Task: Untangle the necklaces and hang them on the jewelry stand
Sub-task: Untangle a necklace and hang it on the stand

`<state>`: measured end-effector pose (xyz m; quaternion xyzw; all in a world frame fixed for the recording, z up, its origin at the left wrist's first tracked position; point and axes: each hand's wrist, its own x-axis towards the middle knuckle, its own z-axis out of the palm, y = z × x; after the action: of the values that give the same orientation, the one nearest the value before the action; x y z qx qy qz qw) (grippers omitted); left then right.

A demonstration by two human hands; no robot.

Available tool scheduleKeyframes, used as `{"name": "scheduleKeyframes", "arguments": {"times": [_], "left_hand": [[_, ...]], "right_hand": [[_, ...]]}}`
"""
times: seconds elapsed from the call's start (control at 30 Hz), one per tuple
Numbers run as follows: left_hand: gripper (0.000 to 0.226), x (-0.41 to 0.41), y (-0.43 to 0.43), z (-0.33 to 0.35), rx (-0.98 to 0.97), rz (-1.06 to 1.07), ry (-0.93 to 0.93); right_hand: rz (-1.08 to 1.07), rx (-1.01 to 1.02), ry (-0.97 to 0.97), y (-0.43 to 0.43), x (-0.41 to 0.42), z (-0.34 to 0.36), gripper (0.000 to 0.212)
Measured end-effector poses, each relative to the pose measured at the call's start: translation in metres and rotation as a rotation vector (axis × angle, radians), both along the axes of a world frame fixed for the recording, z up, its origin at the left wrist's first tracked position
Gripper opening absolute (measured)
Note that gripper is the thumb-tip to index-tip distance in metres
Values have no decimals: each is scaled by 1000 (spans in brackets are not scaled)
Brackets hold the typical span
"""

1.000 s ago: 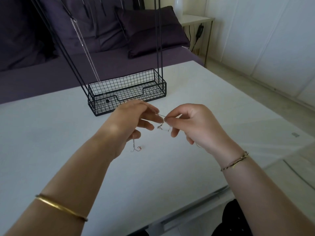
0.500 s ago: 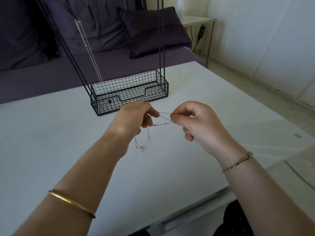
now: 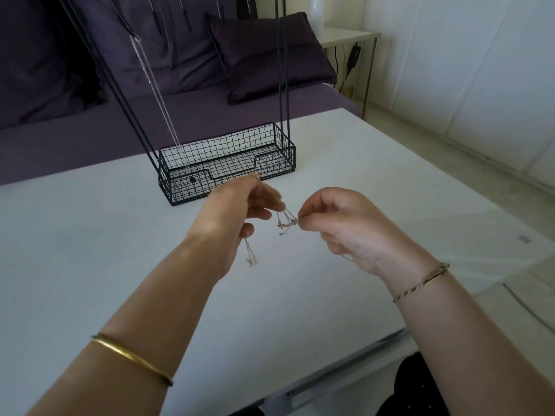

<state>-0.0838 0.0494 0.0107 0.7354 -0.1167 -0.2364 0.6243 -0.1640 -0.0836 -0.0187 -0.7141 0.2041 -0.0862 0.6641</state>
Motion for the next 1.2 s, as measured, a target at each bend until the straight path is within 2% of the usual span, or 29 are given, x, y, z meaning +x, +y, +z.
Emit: {"name": "scheduleKeyframes", "arguments": {"times": [0.4, 0.73, 0.87, 1.03, 1.2], "left_hand": [[27, 0, -2, -2, 28, 25, -22], [33, 0, -1, -2, -6, 48, 3], [28, -2, -2, 0, 0, 31, -6], [34, -3, -2, 4, -44, 17, 55], [33, -1, 2, 7, 60, 38, -51]], "right_hand": [[-68, 199, 82, 2, 4, -2, 14], [-24, 98, -48, 2, 3, 1, 6], [-26, 203, -95, 4, 5, 1, 12], [-35, 130, -91, 5, 7, -1, 14], [-59, 48, -107, 2, 6, -2, 25]]}}
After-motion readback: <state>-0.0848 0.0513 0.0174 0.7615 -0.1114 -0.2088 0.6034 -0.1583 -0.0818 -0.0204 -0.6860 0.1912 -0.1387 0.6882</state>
